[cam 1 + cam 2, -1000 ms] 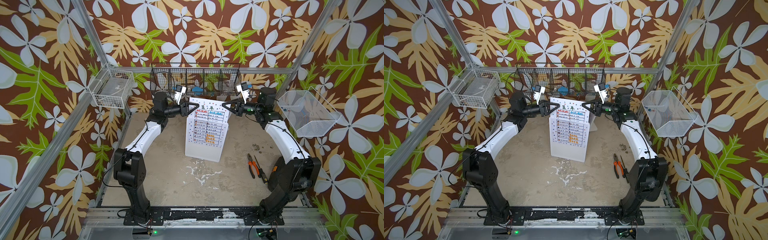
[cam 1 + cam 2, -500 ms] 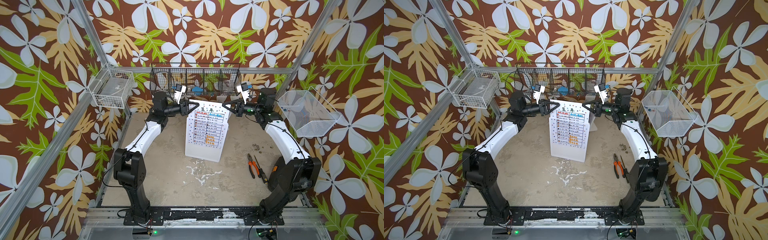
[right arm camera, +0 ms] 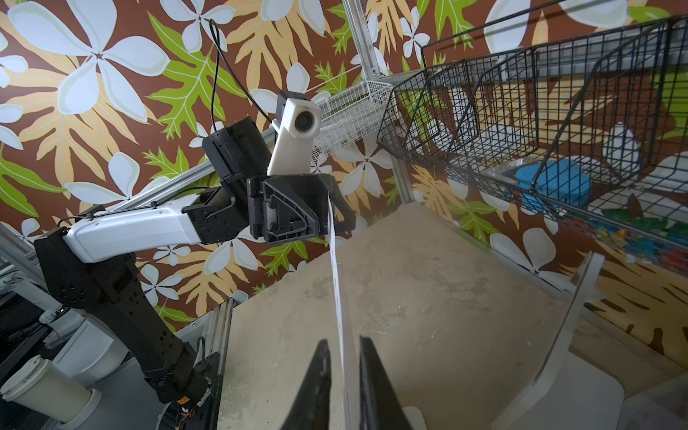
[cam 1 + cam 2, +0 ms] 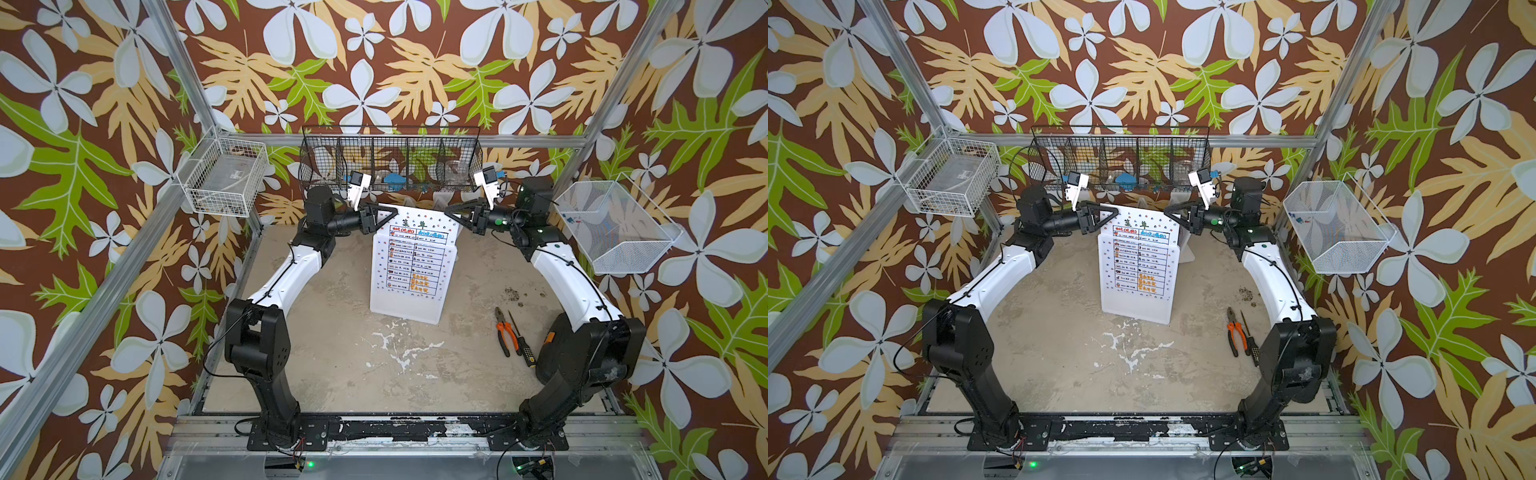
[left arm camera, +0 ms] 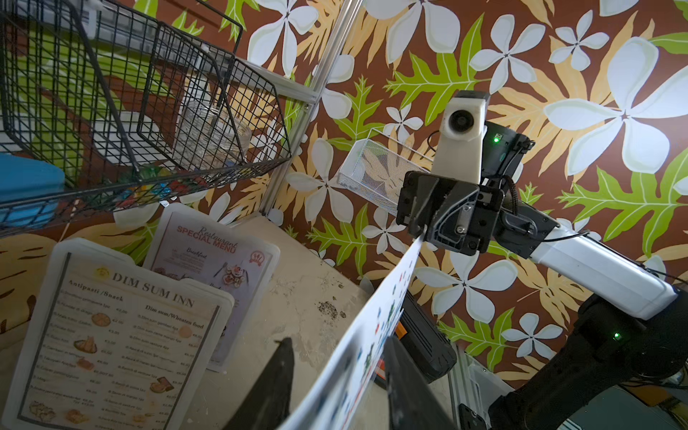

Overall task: Insert the menus into the narrow rack
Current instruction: Insert the menu into the narrow rack.

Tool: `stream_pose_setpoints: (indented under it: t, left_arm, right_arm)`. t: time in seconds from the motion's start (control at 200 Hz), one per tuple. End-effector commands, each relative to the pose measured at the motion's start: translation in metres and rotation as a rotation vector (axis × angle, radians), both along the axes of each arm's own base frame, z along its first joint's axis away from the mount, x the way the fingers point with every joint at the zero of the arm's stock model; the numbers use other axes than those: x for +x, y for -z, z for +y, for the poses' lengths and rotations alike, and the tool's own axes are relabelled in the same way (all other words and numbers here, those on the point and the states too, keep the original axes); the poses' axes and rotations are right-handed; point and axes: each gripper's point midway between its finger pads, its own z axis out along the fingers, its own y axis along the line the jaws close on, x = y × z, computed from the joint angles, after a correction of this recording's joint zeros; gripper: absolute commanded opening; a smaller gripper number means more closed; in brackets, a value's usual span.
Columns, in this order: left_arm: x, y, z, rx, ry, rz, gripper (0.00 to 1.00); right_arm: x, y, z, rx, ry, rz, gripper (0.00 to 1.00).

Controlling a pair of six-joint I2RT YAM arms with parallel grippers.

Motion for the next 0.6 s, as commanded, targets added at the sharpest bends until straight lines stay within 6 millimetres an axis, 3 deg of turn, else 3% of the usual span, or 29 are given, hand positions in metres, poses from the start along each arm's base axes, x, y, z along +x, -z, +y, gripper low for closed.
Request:
stream_pose_setpoints:
  t: [0.0, 0.355, 0.596]
  left_arm:
    - [-0.004, -0.011, 0.0, -0.009, 0.016, -0.041, 0.4]
    - [-0.011, -0.012, 0.001, -0.015, 0.023, -0.044, 0.41]
    - [-0.016, -0.014, 0.003, -0.019, 0.026, -0.05, 0.4]
  right_arm:
    - [0.0, -0.01, -0.001, -0.007, 0.016, -0.042, 0.19]
    - [0.022, -0.019, -0.009, -0.178, 0.277, -0.079, 0.32]
    - [0.03, -0.026, 0.004, -0.298, 0.404, -0.084, 0.34]
